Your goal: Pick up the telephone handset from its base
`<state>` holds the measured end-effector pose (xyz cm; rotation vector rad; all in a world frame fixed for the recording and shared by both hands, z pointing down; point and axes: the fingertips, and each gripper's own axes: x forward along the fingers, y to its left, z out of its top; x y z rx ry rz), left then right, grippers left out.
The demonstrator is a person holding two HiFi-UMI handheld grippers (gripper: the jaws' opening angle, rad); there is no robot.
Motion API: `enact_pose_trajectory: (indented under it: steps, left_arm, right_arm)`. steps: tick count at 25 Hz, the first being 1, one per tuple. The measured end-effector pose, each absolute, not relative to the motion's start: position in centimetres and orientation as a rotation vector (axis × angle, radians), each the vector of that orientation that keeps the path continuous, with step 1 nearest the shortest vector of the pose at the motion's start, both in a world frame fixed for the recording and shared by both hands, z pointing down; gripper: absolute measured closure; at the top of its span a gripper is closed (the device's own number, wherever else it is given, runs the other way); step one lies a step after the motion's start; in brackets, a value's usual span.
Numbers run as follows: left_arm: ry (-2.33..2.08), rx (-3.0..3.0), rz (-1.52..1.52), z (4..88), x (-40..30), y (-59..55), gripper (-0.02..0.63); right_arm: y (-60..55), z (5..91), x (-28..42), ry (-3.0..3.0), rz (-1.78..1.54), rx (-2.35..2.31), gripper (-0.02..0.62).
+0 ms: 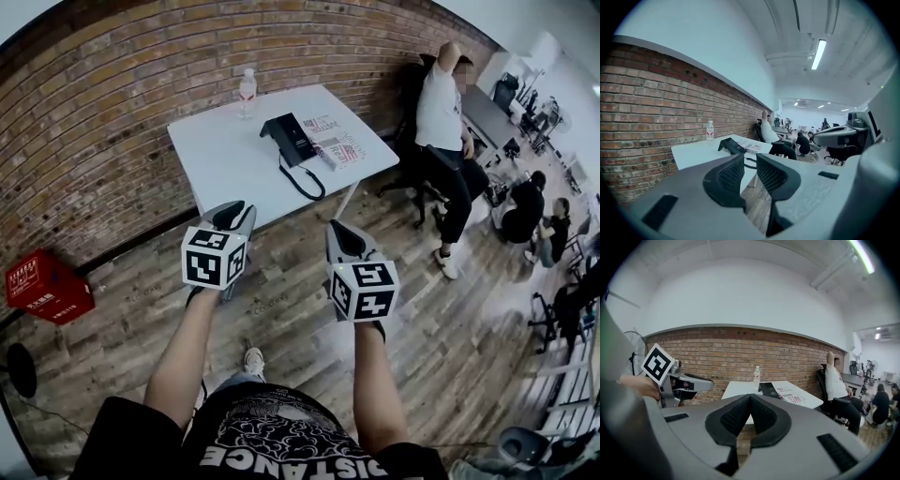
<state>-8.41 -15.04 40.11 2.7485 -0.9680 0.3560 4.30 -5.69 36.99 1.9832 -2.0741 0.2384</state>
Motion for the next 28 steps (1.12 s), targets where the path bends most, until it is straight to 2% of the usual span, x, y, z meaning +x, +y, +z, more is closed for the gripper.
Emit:
enact_pose_trajectory:
  steps: [11,28]
  left_arm:
    - [-0.876,2.736,0.332,40.9,-7.2,-21.5,0.485]
    - [-0.793,2.697,0.31,43.0,-2.3,-27.7,0.454]
  right_arm:
    - [-12.6,37.0,4.3,-2.054,0.246,1.993,0.595]
    - [-19.1,38.2,8.2,-2.065,0.233,2.016,0.595]
